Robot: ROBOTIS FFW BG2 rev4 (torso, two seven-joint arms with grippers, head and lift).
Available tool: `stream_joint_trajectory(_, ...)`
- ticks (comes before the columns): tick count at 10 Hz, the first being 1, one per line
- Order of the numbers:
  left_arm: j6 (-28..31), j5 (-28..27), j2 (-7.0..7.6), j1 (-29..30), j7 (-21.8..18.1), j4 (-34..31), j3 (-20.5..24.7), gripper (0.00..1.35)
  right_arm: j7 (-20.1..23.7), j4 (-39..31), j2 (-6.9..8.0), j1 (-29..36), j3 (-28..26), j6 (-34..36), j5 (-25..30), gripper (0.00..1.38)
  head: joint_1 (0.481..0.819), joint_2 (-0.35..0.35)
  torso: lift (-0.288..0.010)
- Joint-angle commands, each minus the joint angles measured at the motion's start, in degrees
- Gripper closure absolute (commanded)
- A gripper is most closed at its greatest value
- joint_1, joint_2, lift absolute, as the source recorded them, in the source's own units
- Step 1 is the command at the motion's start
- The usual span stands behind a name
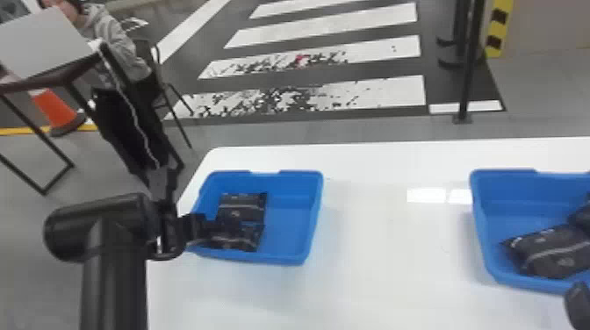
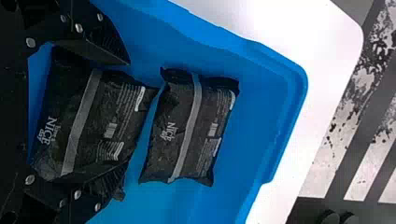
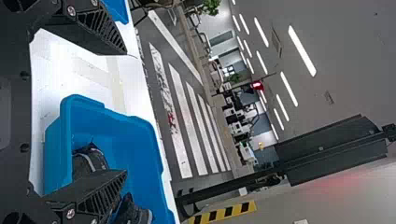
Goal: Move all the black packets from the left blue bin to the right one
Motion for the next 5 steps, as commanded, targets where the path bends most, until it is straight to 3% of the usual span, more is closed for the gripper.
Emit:
stream_joint_trajectory(1,0.2,-0.2,-0.09,-0.3,0.1,1.4,0.4,0.69,0.0,0.2,0.0,0.0,0.0,0.3,-0.6,0.12,0.695,0.35,-0.154)
stream_joint_trajectory(3,-2.6,0.3,-0.62,1.3,0.2,1.1,1.8,1.24,0.1,0.2,-0.09,0.1,0.0,0.3,-0.9,0.12,0.695,0.35,-0.154)
stream_joint_trajectory(5,-4.8,3.6,-0.71,2.8,0.2,-1.5,2.0,1.2,0.0,0.2,-0.18,0.2,0.1,0.4,-1.3,0.12,0.695,0.35,-0.154)
